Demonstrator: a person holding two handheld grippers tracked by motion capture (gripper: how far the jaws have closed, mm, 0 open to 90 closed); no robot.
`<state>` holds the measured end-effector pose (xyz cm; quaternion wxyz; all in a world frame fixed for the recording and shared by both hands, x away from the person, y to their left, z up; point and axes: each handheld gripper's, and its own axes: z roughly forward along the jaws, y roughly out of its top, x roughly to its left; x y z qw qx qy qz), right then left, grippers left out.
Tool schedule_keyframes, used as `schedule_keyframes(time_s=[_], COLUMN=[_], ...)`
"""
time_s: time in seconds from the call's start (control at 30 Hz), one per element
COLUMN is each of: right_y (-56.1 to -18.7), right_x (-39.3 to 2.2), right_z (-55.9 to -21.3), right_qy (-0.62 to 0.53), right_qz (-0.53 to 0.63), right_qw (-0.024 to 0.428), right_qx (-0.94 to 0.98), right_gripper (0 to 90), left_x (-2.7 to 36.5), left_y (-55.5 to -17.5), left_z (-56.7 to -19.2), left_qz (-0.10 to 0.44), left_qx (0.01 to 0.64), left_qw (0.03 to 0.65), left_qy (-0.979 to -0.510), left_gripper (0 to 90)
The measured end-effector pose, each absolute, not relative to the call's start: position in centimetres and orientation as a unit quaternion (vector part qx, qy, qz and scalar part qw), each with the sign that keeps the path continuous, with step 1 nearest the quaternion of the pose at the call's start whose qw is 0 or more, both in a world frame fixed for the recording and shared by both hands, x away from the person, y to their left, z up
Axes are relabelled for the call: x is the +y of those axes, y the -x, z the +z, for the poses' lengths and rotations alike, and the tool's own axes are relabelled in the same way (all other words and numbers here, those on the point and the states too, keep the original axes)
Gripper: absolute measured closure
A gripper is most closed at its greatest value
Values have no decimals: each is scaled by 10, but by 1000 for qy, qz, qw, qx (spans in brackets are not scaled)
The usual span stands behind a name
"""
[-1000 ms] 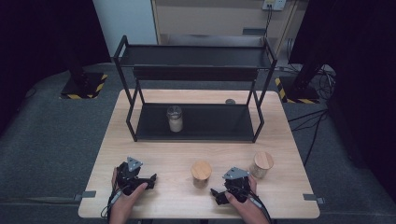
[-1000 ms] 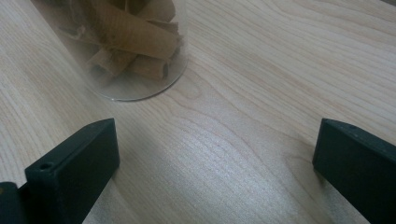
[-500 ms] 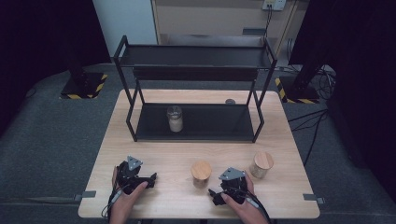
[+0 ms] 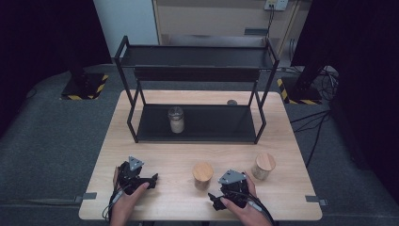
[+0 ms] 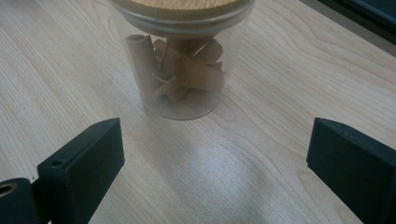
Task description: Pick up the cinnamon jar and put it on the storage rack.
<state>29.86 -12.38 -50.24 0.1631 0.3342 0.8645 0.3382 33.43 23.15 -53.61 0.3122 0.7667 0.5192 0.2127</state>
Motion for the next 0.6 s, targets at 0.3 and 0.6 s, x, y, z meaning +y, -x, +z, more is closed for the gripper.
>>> schedule_keyframes(time_s=[0.3,0.6], right_y=[-298,-304], right_x=[-117,-107], right_z=[-492,-484], right_qy=[-331,-324], right_qz=[344,352], right_qw=[158,151], right_qx=[864,865], right_gripper=[31,32], left_x=[231,232], left_y=[-334,-334], left_z=[-536,-536], left_qz=[213,212], left_qx=[519,519], left_qw=[312,312], left_qy=[-767,-767], left_gripper=[0,0])
